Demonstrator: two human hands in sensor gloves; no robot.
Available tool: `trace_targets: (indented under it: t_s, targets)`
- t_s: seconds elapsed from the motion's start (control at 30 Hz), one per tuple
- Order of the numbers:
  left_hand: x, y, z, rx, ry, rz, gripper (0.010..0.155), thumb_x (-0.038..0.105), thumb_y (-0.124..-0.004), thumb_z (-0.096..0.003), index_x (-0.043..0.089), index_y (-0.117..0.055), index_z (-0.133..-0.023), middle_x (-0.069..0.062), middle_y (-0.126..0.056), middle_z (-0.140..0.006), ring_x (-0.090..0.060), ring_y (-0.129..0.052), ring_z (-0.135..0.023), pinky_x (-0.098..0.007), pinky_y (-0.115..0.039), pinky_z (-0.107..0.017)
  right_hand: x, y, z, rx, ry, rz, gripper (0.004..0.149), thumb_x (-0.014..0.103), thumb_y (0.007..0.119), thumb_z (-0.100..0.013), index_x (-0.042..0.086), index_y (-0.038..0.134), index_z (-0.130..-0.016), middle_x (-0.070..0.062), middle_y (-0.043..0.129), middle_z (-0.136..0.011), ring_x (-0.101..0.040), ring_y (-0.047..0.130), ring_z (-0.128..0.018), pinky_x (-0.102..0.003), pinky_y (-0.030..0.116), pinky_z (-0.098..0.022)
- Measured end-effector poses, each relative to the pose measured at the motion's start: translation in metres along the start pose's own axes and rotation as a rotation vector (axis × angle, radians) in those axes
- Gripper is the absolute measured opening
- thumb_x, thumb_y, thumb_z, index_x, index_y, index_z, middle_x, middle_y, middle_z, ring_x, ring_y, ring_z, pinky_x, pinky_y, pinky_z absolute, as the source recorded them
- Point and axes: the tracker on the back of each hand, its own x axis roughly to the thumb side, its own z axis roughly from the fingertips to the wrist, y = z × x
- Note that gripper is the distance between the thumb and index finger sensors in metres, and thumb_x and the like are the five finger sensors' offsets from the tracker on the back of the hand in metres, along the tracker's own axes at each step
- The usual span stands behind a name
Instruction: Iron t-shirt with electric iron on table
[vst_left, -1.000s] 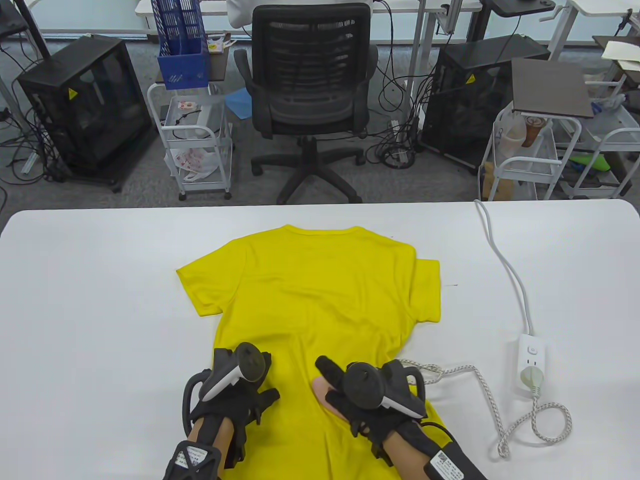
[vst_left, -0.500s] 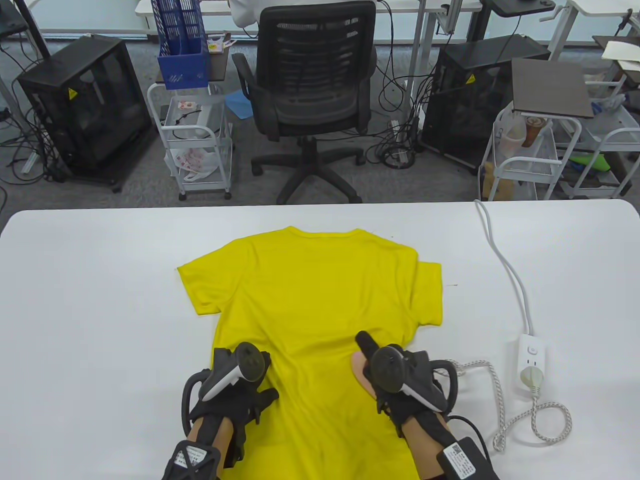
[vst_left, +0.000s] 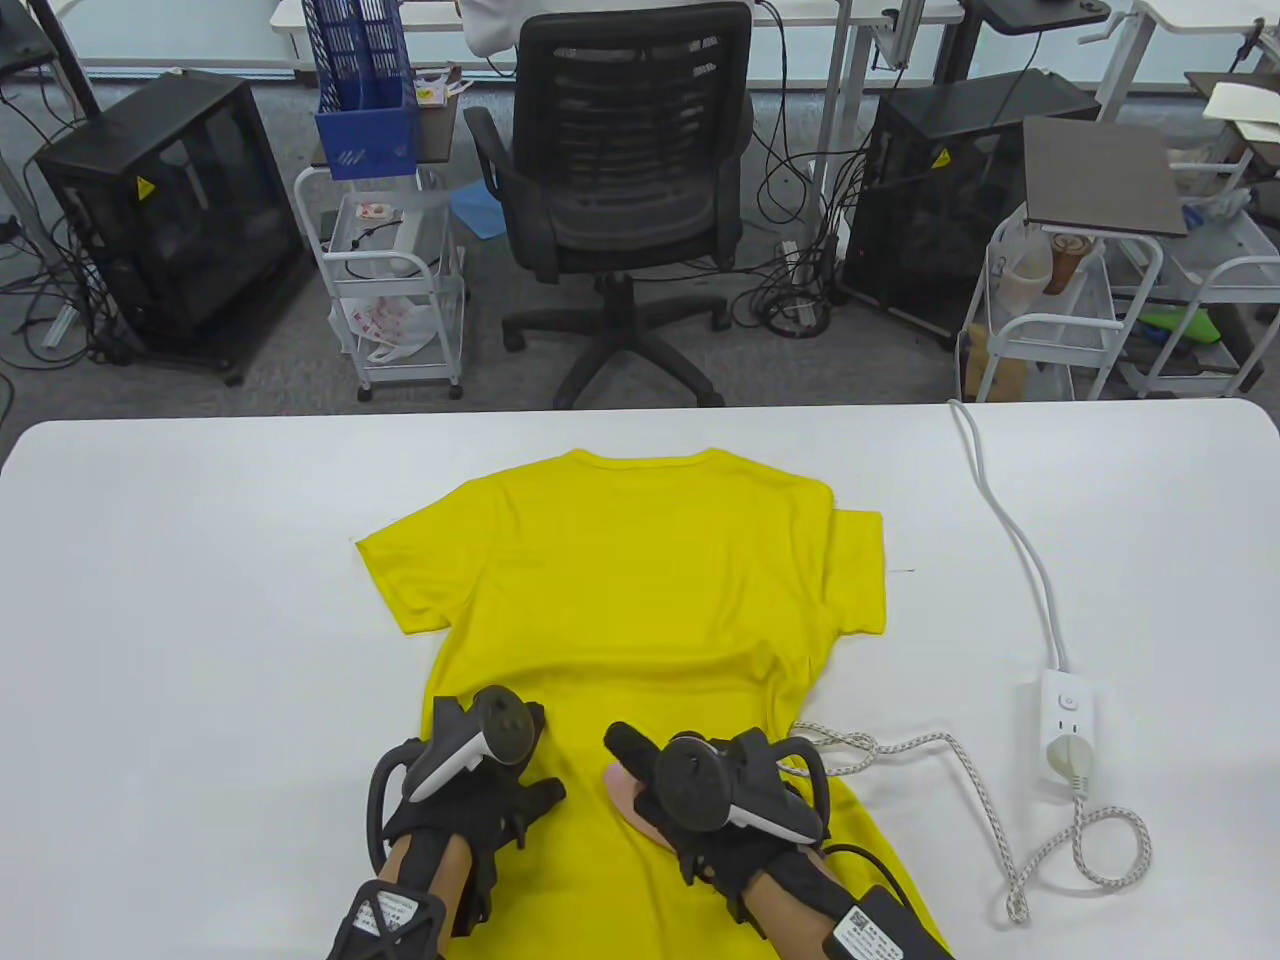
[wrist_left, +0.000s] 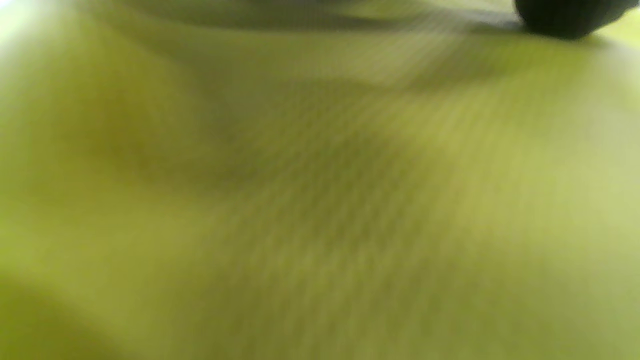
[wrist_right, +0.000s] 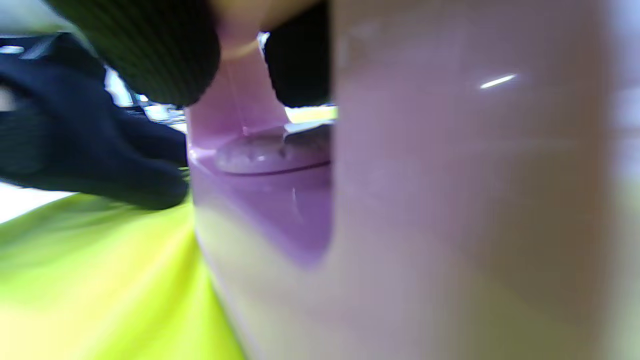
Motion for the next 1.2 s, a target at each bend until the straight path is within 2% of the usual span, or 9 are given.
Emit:
trace_targets:
  t_s: [0.1, 0.3, 0.4, 0.6, 0.73, 0.8, 0.87, 0.97, 1.2]
  targets:
    - [0.0, 0.0, 0.0, -0.001, 0.001, 0.001, 0.083, 0.071, -0.066, -0.041, 0.051, -0.019, -0.106, 0.005, -0.006, -0.116, -0.04, -0.006, -0.111, -0.071, -0.027, -0.076, -0.003, -0.002, 0.002, -0.038, 0.016, 0.091, 0.064, 0.049, 0.083, -0.042, 0.053, 0.05, -0.097, -0.008, 0.087, -0.072, -0.023, 0.097, -0.034, -0.046, 0.083, -0.033]
    - [-0.001, 0.001, 0.0, -0.012, 0.002, 0.004, 0.087, 0.071, -0.069, -0.0401, 0.049, -0.019, -0.107, 0.004, -0.006, -0.116, -0.041, -0.006, -0.111, -0.071, -0.027, -0.076, -0.093, -0.019, 0.013, -0.144, 0.39, 0.103, 0.065, 0.047, 0.084, -0.043, 0.053, 0.05, -0.098, -0.009, 0.087, -0.071, -0.023, 0.096, -0.033, -0.046, 0.083, -0.032]
    - [0.007, 0.0, 0.002, -0.032, -0.025, -0.014, 0.089, 0.072, -0.071, -0.0393, 0.048, -0.018, -0.107, 0.005, -0.006, -0.116, -0.039, -0.006, -0.111, -0.071, -0.027, -0.077, -0.117, -0.027, 0.025, -0.189, 0.513, 0.053, 0.065, 0.047, 0.084, -0.043, 0.052, 0.051, -0.098, -0.01, 0.088, -0.071, -0.023, 0.096, -0.033, -0.046, 0.083, -0.032]
    - [0.009, 0.0, 0.003, -0.005, -0.043, -0.016, 0.088, 0.073, -0.069, -0.0398, 0.045, -0.02, -0.108, 0.002, -0.009, -0.117, -0.042, -0.009, -0.111, -0.071, -0.031, -0.076, -0.078, -0.023, 0.014, -0.108, 0.331, 0.027, 0.064, 0.047, 0.085, -0.043, 0.052, 0.053, -0.098, -0.01, 0.087, -0.072, -0.023, 0.096, -0.034, -0.046, 0.082, -0.032]
    - [0.006, 0.0, 0.002, -0.005, -0.045, 0.002, 0.087, 0.073, -0.069, -0.0395, 0.047, -0.022, -0.108, 0.003, -0.009, -0.117, -0.042, -0.009, -0.111, -0.071, -0.029, -0.076, -0.023, -0.009, 0.003, -0.076, 0.131, -0.002, 0.064, 0.047, 0.084, -0.043, 0.052, 0.052, -0.098, -0.009, 0.087, -0.072, -0.023, 0.096, -0.034, -0.046, 0.082, -0.033]
    - [0.006, -0.002, 0.001, -0.01, -0.032, -0.022, 0.088, 0.072, -0.069, -0.0394, 0.048, -0.019, -0.107, 0.004, -0.007, -0.117, -0.041, -0.007, -0.111, -0.071, -0.028, -0.077, 0.0, 0.0, 0.0, 0.006, 0.002, 0.001, 0.064, 0.047, 0.083, -0.043, 0.054, 0.05, -0.097, -0.009, 0.085, -0.073, -0.023, 0.095, -0.035, -0.046, 0.082, -0.034]
    - [0.006, -0.002, 0.001, -0.01, -0.034, -0.013, 0.087, 0.072, -0.07, -0.0398, 0.049, -0.019, -0.107, 0.004, -0.007, -0.117, -0.041, -0.007, -0.111, -0.071, -0.028, -0.077, 0.008, 0.002, 0.001, -0.029, -0.013, 0.045, 0.064, 0.048, 0.084, -0.042, 0.054, 0.051, -0.097, -0.008, 0.087, -0.072, -0.022, 0.096, -0.034, -0.046, 0.083, -0.033]
    - [0.005, -0.002, 0.001, -0.013, -0.032, -0.008, 0.086, 0.072, -0.069, -0.0394, 0.05, -0.019, -0.106, 0.004, -0.006, -0.117, -0.04, -0.006, -0.111, -0.07, -0.027, -0.077, -0.002, 0.0, 0.001, -0.059, 0.028, 0.098, 0.065, 0.047, 0.084, -0.042, 0.054, 0.051, -0.096, -0.009, 0.087, -0.072, -0.023, 0.097, -0.034, -0.047, 0.083, -0.033]
    - [0.006, -0.002, 0.001, -0.017, -0.031, -0.007, 0.086, 0.072, -0.07, -0.0396, 0.05, -0.019, -0.106, 0.004, -0.006, -0.117, -0.04, -0.006, -0.111, -0.071, -0.027, -0.077, -0.094, -0.019, 0.014, -0.149, 0.401, 0.072, 0.065, 0.047, 0.084, -0.043, 0.052, 0.05, -0.098, -0.009, 0.087, -0.072, -0.022, 0.096, -0.033, -0.046, 0.083, -0.032]
